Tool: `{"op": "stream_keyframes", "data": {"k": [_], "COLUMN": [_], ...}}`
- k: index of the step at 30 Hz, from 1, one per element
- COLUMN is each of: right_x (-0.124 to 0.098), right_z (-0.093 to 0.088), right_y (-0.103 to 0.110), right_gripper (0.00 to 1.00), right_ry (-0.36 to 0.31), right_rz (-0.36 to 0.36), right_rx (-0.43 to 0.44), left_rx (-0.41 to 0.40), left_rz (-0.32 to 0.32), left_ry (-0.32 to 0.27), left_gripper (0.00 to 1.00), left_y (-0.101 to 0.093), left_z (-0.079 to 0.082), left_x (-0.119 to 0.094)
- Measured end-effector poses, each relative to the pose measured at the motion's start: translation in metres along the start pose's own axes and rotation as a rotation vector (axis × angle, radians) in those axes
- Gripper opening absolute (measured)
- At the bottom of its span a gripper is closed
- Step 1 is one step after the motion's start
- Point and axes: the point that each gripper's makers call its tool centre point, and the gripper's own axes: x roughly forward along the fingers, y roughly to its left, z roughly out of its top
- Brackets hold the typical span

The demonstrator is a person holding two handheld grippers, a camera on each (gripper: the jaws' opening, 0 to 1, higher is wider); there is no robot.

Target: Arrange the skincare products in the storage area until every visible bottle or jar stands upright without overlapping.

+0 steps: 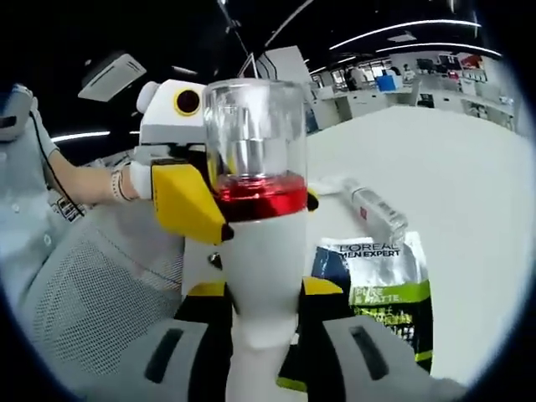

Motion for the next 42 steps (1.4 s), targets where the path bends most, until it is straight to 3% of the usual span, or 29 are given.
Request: {"op": "stream_keyframes", "data": {"k": [15,22,42], "right_x": [-0.01,-0.012,-0.024], "right_z": [0.007,0.011,0.002], "right_y": [-0.044,-0.059,-0.048], "right_gripper": [0.29,0.29,0.29], "right_ry": [0.01,0.03,-0.002], "right_rz": [-0.114,-0.138,-0.13], "right_rx": [-0.104,-0.148,-0.251], "left_rx": [0.165,0.196,0.275], "left_rz": [0.026,0.047,0.005], "left_ry": [0.02,0.019,0.027], "left_gripper": [0.28,0.28,0.28], "left_y": [0.007,0.015,-0.005], "left_z": [0.015,0.02,0.008], "left_x": [0.03,0.037,0.039]}}
